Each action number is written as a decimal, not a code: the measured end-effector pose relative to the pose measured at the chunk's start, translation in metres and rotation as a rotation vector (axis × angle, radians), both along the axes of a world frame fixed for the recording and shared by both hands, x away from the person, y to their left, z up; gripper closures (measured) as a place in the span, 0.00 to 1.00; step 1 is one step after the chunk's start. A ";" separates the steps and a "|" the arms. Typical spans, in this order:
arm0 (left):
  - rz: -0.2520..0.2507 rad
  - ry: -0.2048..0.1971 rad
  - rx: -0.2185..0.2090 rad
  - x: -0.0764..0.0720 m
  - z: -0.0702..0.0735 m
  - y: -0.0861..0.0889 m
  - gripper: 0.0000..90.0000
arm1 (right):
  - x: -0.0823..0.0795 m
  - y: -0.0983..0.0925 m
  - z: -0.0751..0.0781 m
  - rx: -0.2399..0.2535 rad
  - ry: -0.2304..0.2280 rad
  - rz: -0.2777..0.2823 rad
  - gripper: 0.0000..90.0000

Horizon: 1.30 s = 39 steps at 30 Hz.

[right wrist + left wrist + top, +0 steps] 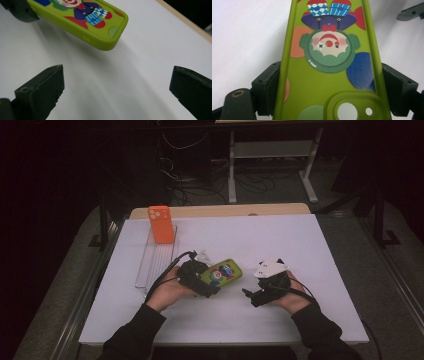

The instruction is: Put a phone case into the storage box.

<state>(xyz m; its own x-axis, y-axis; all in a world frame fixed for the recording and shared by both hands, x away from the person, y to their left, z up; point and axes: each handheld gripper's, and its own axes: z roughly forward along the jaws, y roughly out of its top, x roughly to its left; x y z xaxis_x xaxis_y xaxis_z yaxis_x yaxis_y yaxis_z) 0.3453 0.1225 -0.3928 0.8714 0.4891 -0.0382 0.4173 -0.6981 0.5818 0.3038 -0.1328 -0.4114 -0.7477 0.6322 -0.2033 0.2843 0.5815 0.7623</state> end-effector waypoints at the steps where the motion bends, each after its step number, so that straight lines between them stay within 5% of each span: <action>1: 0.000 0.001 0.000 0.000 0.000 0.000 0.17 | -0.001 0.001 0.000 -0.023 -0.019 0.004 0.00; 12: -0.010 0.005 0.002 0.000 0.000 0.000 0.17 | -0.009 0.009 -0.002 -0.198 -0.184 0.058 0.00; 23: 0.003 0.011 -0.024 -0.002 -0.001 -0.002 0.17 | -0.013 0.013 -0.004 -0.308 -0.307 0.096 0.00; 28: 0.005 0.012 -0.026 -0.002 -0.001 -0.002 0.17 | -0.018 0.017 -0.005 -0.319 -0.358 0.088 0.00; 31: 0.004 0.013 -0.025 -0.002 -0.001 -0.002 0.17 | -0.018 0.017 -0.005 -0.377 -0.400 0.117 0.00; 34: 0.005 0.014 -0.025 -0.002 -0.001 -0.002 0.17 | -0.020 0.021 -0.007 -0.374 -0.429 0.105 0.00; 39: 0.013 0.024 -0.026 -0.002 -0.001 -0.002 0.17 | -0.021 0.024 -0.007 -0.463 -0.516 0.147 0.00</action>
